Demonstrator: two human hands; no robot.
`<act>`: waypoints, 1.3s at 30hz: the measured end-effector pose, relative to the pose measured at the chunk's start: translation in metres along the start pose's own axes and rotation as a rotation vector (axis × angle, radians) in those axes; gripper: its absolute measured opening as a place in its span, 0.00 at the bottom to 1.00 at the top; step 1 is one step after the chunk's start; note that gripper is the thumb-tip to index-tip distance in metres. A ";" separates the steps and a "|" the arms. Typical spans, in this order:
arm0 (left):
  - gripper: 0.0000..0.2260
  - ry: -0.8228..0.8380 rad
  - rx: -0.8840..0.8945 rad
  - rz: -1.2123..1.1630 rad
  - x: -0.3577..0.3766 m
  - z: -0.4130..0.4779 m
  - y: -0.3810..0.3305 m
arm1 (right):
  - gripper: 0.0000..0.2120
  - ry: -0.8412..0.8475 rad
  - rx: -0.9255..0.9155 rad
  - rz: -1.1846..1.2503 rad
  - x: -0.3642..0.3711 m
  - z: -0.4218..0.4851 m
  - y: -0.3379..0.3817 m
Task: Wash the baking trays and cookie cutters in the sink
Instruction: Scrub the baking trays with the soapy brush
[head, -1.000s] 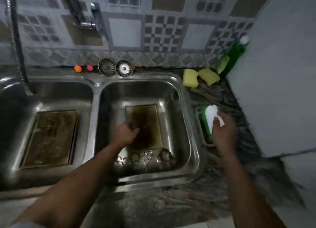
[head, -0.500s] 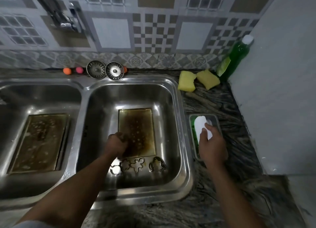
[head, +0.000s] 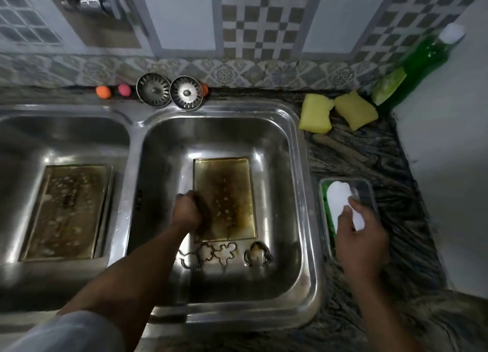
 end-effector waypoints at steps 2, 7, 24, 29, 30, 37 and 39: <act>0.19 -0.025 0.049 -0.094 -0.001 0.001 0.000 | 0.11 -0.005 0.001 -0.009 0.001 -0.001 -0.002; 0.25 0.019 0.113 -0.336 -0.008 -0.001 -0.005 | 0.12 -0.003 -0.008 -0.020 0.003 -0.002 -0.003; 0.29 -0.292 0.555 -0.169 -0.102 -0.055 -0.066 | 0.13 0.099 -0.068 -0.106 0.003 -0.004 0.009; 0.29 -0.311 0.639 -0.028 -0.114 -0.074 -0.078 | 0.13 0.126 -0.102 -0.176 0.005 -0.002 0.007; 0.30 -0.316 0.643 -0.007 -0.115 -0.077 -0.080 | 0.13 0.136 -0.106 -0.182 0.005 -0.002 0.008; 0.30 -0.357 0.682 0.050 -0.123 -0.092 -0.088 | 0.13 0.204 -0.094 -0.123 0.002 -0.004 0.007; 0.31 -0.370 0.727 0.086 -0.126 -0.096 -0.094 | 0.13 0.209 -0.093 -0.098 -0.002 -0.002 0.004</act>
Point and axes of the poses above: each hand's wrist, its own z-axis towards the middle knuckle, its own x-axis out of the palm, y = z × x, the point moved 8 cm from there along z, towards the middle knuckle, and after that the axes turned 13 degrees about x, right-handed, at the moved point
